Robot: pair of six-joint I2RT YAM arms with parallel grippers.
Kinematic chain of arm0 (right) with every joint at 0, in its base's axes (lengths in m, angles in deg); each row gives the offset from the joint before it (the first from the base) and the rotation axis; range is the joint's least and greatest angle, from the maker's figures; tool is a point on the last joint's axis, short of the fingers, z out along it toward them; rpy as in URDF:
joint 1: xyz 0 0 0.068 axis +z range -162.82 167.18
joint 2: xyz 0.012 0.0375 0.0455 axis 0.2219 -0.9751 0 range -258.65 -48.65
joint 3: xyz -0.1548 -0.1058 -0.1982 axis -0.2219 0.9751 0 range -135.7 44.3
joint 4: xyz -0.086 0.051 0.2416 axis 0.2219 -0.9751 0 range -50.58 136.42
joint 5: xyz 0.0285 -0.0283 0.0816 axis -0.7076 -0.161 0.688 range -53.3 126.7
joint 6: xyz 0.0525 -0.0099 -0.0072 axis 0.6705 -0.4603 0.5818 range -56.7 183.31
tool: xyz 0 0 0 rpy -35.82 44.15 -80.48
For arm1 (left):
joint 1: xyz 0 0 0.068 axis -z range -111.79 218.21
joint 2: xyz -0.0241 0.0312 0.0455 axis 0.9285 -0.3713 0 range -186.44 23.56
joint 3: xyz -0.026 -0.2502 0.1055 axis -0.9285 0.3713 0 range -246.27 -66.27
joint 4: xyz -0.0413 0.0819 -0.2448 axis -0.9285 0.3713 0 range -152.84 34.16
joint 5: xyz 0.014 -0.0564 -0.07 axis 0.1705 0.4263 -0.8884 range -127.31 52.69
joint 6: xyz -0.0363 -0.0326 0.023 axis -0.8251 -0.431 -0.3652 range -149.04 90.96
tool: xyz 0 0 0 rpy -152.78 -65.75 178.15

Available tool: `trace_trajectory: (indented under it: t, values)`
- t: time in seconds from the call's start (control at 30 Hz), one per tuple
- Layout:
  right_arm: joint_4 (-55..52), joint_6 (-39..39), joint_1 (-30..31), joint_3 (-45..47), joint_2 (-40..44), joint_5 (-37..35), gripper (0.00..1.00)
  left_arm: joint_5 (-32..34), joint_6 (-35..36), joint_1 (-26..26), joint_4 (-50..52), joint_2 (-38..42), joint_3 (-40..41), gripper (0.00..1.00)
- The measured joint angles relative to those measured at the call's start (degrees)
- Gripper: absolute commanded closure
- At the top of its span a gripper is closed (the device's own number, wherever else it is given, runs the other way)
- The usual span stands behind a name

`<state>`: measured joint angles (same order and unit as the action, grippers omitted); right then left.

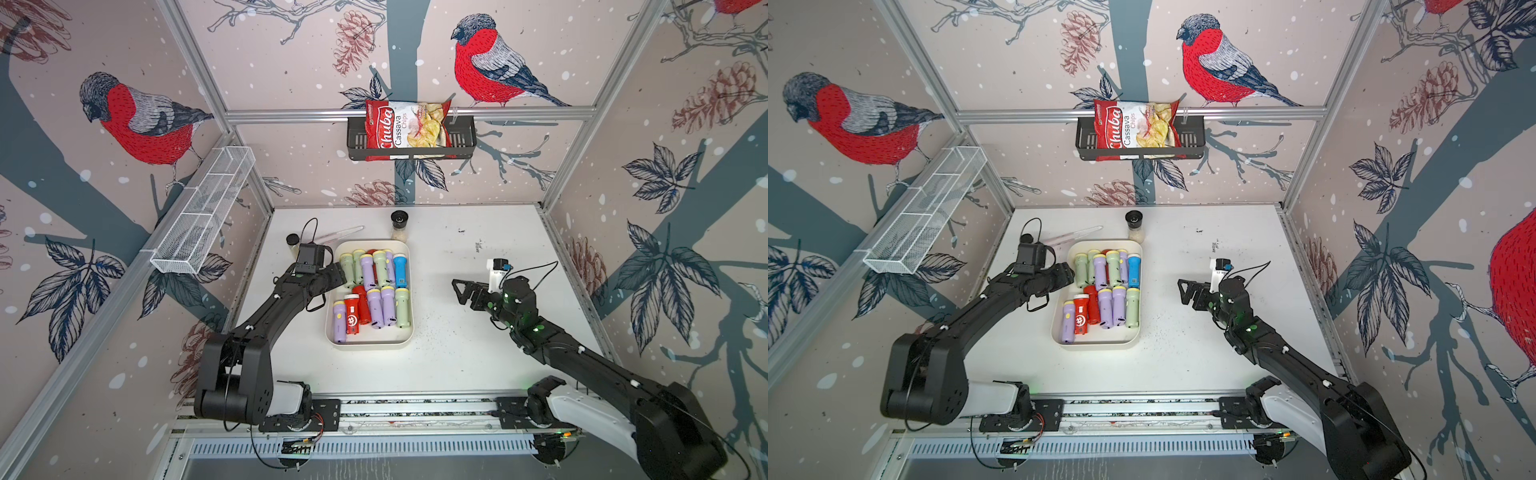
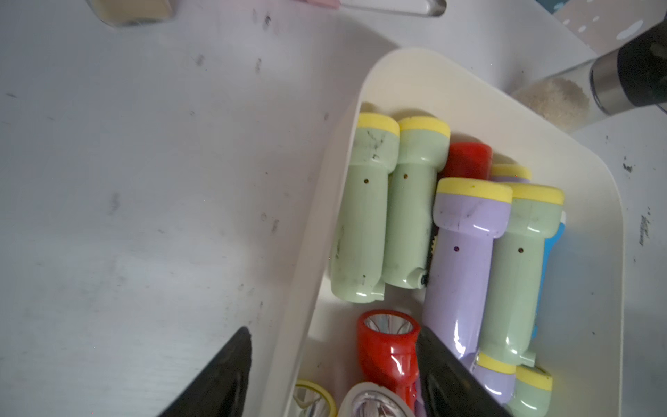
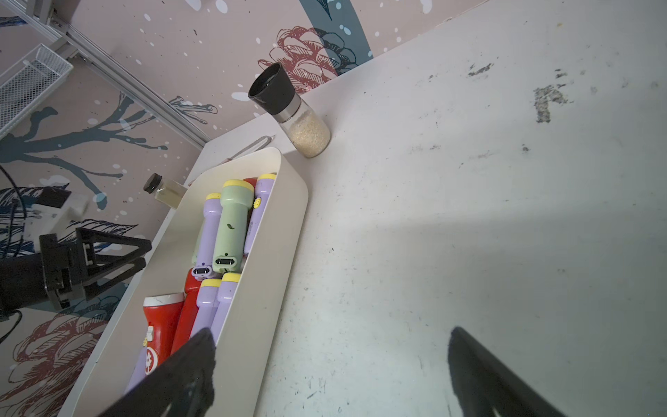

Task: Put the flashlights into the storage boxes
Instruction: Move the storage box to the center of the board.

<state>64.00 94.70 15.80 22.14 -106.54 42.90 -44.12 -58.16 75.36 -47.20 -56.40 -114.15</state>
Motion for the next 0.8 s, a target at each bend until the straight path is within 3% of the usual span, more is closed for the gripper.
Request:
trace_trajectory:
  t: [0.2, 0.43, 0.8]
  values:
    - [0.0, 0.0, 0.0, 0.0, 0.0, 0.2, 0.00, -6.0, 0.2, -0.2, -4.3, -2.5, 1.3, 0.20]
    - [0.0, 0.0, 0.0, 0.2, -0.5, 0.3, 0.00, -9.2, 0.2, 1.0, -8.5, -3.2, 3.3, 0.22]
    - [0.4, 0.2, -0.1, 0.5, -0.5, 0.8, 0.00, -11.0, -4.4, 14.0, -12.4, -5.9, 3.3, 0.23]
